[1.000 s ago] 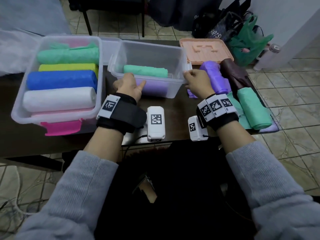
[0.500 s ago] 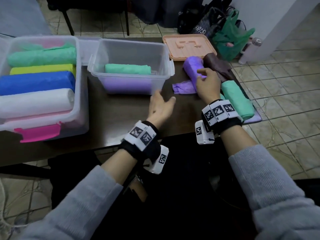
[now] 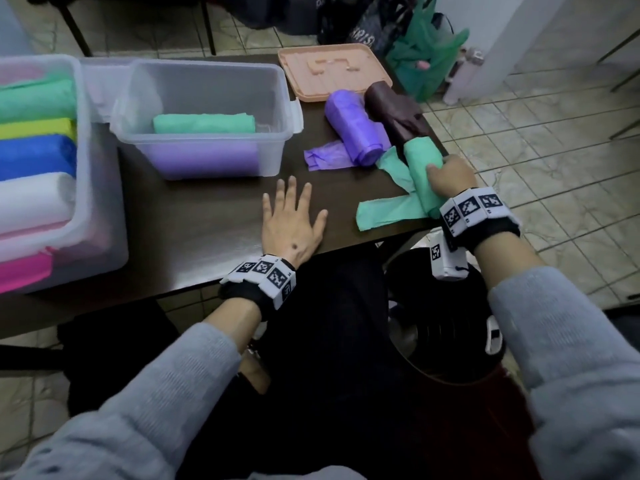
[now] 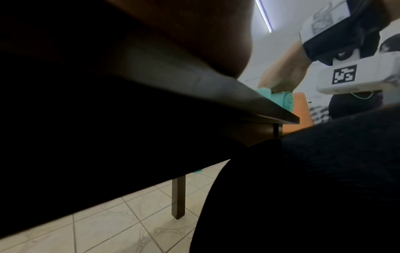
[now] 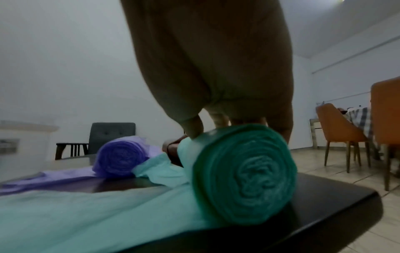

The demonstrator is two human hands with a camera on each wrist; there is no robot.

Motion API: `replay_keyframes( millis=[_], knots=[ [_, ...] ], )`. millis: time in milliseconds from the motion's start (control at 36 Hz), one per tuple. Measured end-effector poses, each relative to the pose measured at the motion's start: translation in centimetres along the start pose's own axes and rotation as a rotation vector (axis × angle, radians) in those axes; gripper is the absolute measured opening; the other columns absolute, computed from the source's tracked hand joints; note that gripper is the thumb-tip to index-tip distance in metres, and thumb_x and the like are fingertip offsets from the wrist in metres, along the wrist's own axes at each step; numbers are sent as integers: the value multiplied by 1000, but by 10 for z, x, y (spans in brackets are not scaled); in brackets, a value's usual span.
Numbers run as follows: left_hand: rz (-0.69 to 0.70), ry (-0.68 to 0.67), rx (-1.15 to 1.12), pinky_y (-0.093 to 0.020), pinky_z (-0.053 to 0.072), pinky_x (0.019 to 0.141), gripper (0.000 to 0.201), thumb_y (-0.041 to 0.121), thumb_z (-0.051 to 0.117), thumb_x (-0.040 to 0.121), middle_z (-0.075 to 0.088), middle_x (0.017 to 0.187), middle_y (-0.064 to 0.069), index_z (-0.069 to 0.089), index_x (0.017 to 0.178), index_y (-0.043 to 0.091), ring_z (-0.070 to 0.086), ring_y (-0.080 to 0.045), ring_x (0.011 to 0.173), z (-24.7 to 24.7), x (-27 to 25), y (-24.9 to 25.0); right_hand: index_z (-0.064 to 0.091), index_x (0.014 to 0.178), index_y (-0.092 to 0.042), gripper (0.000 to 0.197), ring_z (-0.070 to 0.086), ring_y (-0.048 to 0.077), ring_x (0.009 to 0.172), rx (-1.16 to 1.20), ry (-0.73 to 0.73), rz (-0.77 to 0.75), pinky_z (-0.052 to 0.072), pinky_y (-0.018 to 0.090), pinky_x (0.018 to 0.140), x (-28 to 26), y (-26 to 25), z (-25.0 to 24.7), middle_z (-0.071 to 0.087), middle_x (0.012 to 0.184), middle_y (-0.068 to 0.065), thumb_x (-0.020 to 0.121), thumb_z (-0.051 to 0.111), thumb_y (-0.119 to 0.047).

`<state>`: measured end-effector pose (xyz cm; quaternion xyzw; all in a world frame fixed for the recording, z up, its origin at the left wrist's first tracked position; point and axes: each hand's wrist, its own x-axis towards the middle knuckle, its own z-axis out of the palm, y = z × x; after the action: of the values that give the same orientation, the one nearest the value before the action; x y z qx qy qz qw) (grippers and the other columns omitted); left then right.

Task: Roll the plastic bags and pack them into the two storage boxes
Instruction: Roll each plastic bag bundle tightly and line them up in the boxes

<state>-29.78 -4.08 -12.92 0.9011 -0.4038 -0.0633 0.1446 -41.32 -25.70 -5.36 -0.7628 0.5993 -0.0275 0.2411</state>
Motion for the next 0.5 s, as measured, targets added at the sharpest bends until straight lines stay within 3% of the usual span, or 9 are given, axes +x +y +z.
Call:
replay_keyframes(
  millis=[167, 250, 306, 361, 389, 444, 500],
  knots=[
    [15, 14, -3, -43, -1, 117, 59, 47, 30, 98, 9, 159, -7, 23, 149, 18, 3, -23, 147, 0, 0, -2, 23, 139, 4, 66, 42, 36, 129, 72, -87, 46, 37, 38, 100, -16, -9, 10, 38, 143, 23, 94, 50, -36],
    [17, 25, -8, -43, 0, 117, 56, 45, 32, 98, 13, 158, -8, 32, 145, 15, 5, -24, 147, 0, -1, -2, 22, 137, 3, 77, 49, 39, 121, 163, -150, 67, 43, 47, 99, -24, -16, 19, 41, 140, 22, 87, 56, -45],
    [17, 21, -6, -43, -1, 117, 57, 46, 31, 98, 14, 158, -9, 30, 146, 16, 4, -23, 147, 0, -1, -2, 25, 136, 2, 82, 61, 38, 101, 277, -210, 118, 53, 50, 84, -27, -19, 21, 47, 132, 21, 84, 53, -55],
    [13, 21, -13, -42, -2, 117, 59, 46, 30, 98, 12, 159, -8, 24, 149, 17, 3, -23, 147, 0, -1, -3, 31, 136, 2, 70, 62, 32, 74, 386, -242, 145, 56, 42, 60, -32, -22, 18, 52, 118, 21, 92, 44, -51],
    [13, 21, -17, -42, -2, 117, 59, 46, 29, 98, 10, 159, -7, 22, 149, 18, 2, -22, 147, 0, -1, -3, 34, 136, 1, 65, 60, 29, 67, 378, -252, 151, 53, 37, 55, -34, -23, 16, 52, 112, 21, 95, 41, -49],
    [14, 21, -20, -42, -3, 117, 59, 46, 29, 98, 9, 159, -7, 20, 150, 19, 2, -22, 147, 0, -1, -3, 37, 135, -1, 63, 57, 26, 65, 367, -278, 155, 51, 35, 55, -31, -21, 14, 52, 98, 18, 95, 43, -49],
    [14, 21, -20, -42, -2, 117, 59, 46, 29, 98, 10, 159, -7, 20, 150, 18, 2, -22, 147, 0, -1, -3, 39, 135, -1, 66, 60, 28, 75, 365, -290, 142, 52, 38, 65, -29, -22, 15, 53, 97, 16, 91, 51, -49]
  ],
)
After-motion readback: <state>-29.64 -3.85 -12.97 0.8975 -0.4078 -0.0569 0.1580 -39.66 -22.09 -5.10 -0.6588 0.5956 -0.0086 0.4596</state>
